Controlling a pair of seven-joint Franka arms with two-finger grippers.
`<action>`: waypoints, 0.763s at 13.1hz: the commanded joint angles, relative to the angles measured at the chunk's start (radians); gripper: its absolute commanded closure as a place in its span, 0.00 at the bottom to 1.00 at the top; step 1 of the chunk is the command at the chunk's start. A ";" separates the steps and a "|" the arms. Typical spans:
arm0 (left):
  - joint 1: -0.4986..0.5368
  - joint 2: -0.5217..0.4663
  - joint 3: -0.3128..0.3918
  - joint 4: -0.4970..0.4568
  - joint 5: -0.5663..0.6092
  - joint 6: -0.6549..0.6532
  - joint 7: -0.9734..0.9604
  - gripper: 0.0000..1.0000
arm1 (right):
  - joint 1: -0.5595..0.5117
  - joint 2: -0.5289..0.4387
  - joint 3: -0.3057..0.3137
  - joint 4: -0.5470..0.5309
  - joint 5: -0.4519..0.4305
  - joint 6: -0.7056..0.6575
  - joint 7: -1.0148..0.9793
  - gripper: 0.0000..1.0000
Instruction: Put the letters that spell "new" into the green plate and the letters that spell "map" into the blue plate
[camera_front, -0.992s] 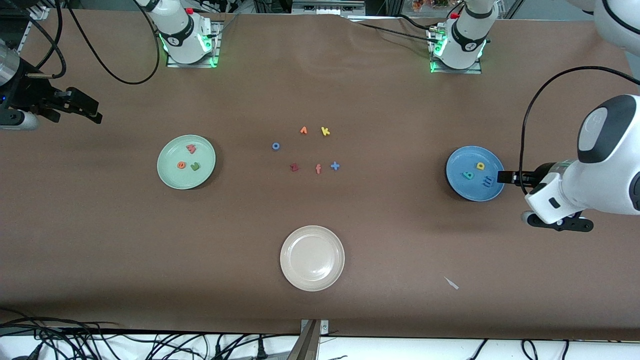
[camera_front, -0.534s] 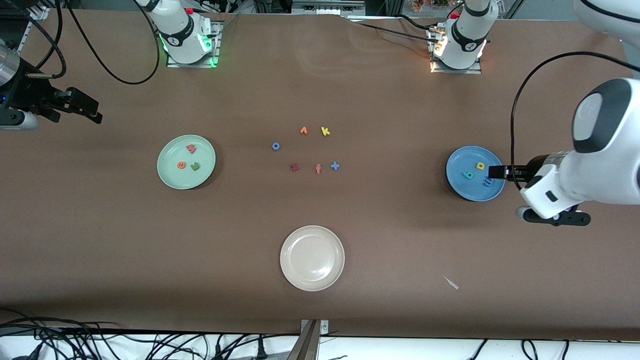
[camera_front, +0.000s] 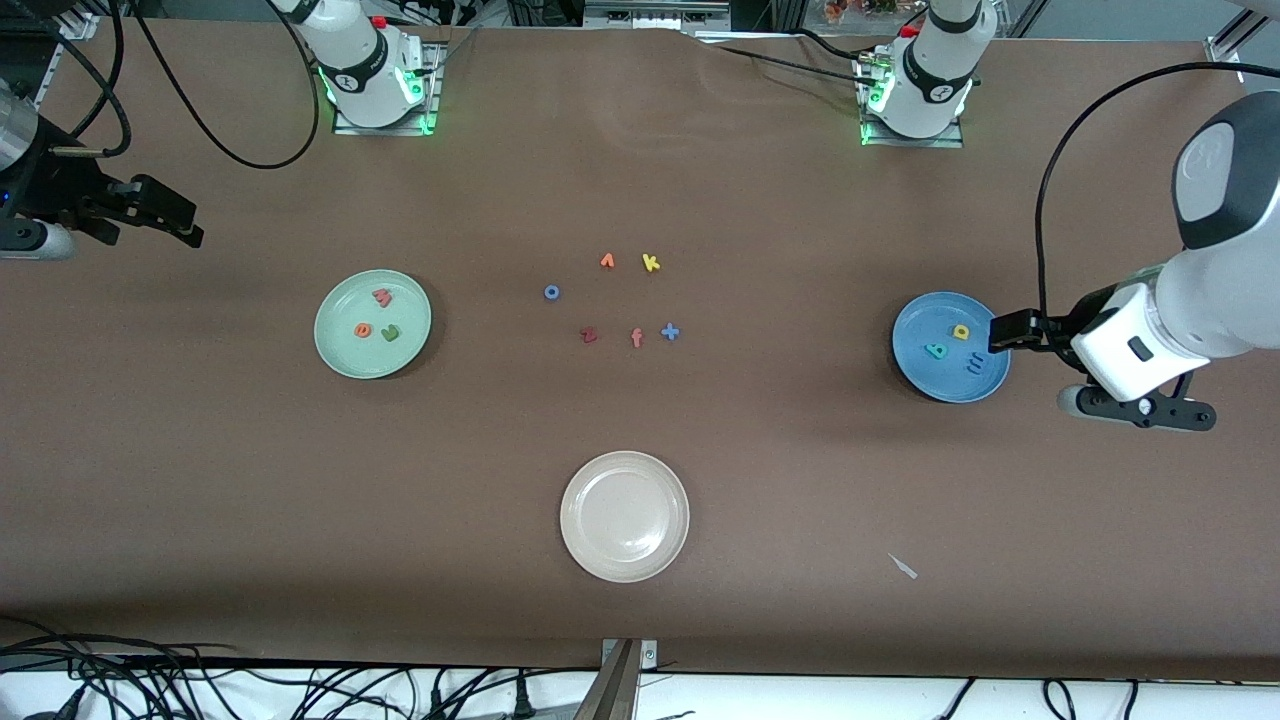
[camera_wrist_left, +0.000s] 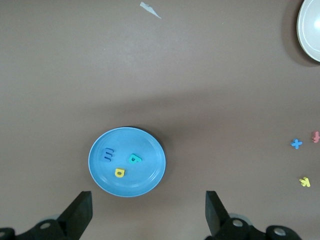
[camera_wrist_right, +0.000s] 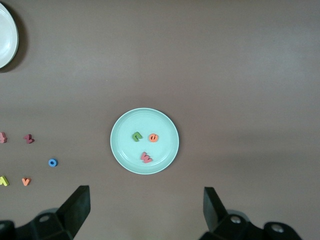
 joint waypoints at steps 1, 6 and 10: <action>-0.016 -0.131 0.027 -0.207 -0.029 0.142 0.037 0.00 | -0.009 0.008 0.004 0.025 -0.010 -0.008 -0.011 0.00; 0.002 -0.131 0.051 -0.197 -0.111 0.154 0.038 0.00 | -0.009 0.008 0.004 0.026 -0.010 -0.013 -0.013 0.00; 0.002 -0.124 0.050 -0.198 -0.091 0.153 0.051 0.00 | -0.007 0.008 0.005 0.026 -0.021 -0.011 -0.011 0.00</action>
